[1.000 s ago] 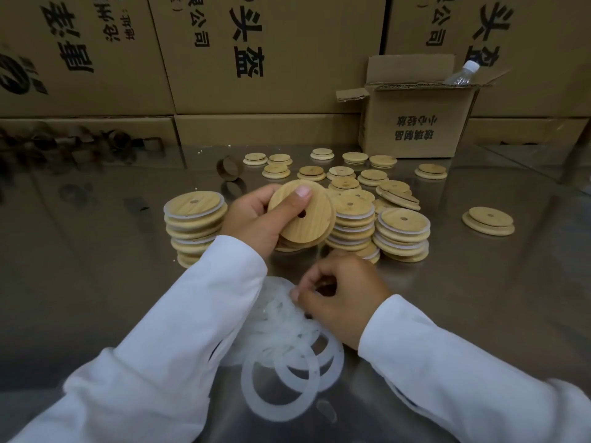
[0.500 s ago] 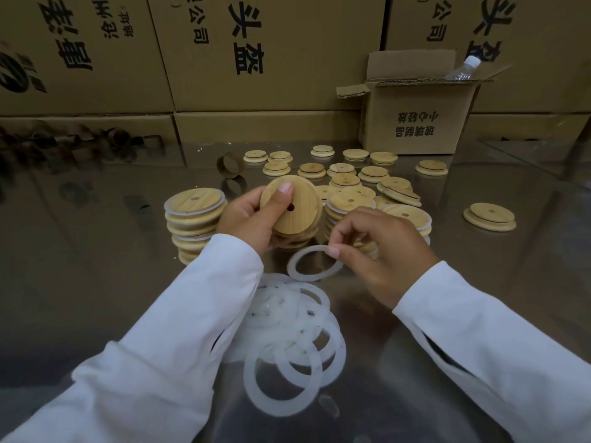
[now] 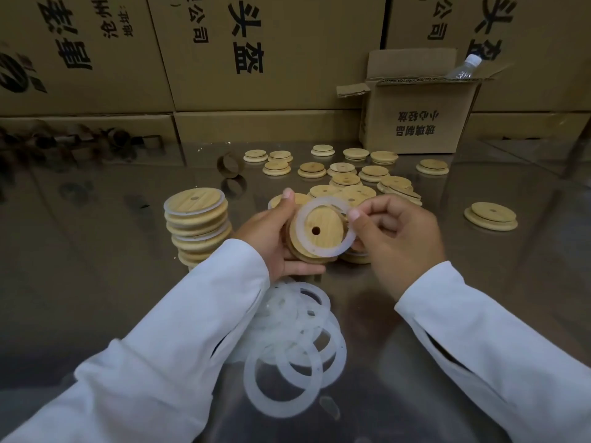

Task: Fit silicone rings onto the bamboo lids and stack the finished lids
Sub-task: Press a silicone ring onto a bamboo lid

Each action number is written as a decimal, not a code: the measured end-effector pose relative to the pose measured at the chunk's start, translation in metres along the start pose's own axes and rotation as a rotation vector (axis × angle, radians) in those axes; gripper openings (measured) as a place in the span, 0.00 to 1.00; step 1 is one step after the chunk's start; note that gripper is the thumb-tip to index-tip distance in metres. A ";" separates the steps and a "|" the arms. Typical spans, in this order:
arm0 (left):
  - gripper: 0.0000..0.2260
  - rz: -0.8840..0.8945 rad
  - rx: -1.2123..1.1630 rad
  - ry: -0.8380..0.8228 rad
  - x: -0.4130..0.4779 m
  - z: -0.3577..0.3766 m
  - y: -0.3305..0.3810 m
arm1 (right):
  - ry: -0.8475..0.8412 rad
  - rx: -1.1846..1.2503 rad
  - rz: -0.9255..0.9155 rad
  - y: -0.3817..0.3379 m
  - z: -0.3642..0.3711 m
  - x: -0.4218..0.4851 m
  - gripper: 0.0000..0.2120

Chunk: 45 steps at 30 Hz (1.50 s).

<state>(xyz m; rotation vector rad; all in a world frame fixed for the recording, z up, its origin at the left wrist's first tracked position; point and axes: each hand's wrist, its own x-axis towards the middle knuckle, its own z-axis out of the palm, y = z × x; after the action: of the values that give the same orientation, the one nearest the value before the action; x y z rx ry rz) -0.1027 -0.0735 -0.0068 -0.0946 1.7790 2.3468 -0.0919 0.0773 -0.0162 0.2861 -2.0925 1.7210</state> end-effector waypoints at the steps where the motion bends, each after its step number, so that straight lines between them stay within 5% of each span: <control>1: 0.23 -0.021 0.018 -0.029 0.000 0.000 -0.001 | 0.019 -0.005 0.021 0.000 0.000 0.001 0.07; 3: 0.23 -0.011 0.073 -0.080 -0.001 0.001 -0.003 | 0.041 -0.015 0.043 0.001 0.000 0.002 0.07; 7: 0.07 0.070 0.125 -0.131 -0.003 0.000 -0.006 | 0.025 -0.033 0.058 0.002 0.001 0.002 0.07; 14: 0.12 0.119 0.066 -0.104 0.000 0.001 -0.007 | -0.017 0.008 0.118 0.004 -0.001 0.004 0.06; 31: 0.05 0.401 0.200 -0.062 0.001 -0.007 -0.010 | -0.074 0.069 0.147 -0.006 -0.002 0.005 0.05; 37: 0.12 0.426 0.135 -0.079 0.000 -0.007 -0.008 | -0.086 0.103 0.133 -0.006 -0.002 0.004 0.06; 45: 0.06 0.429 0.084 -0.019 -0.001 -0.002 -0.009 | -0.025 0.125 0.179 -0.001 0.004 -0.001 0.06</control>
<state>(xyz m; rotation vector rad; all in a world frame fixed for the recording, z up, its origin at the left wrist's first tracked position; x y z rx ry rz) -0.1002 -0.0731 -0.0158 0.3542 2.0526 2.5269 -0.0910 0.0728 -0.0164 0.1611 -2.0869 1.9652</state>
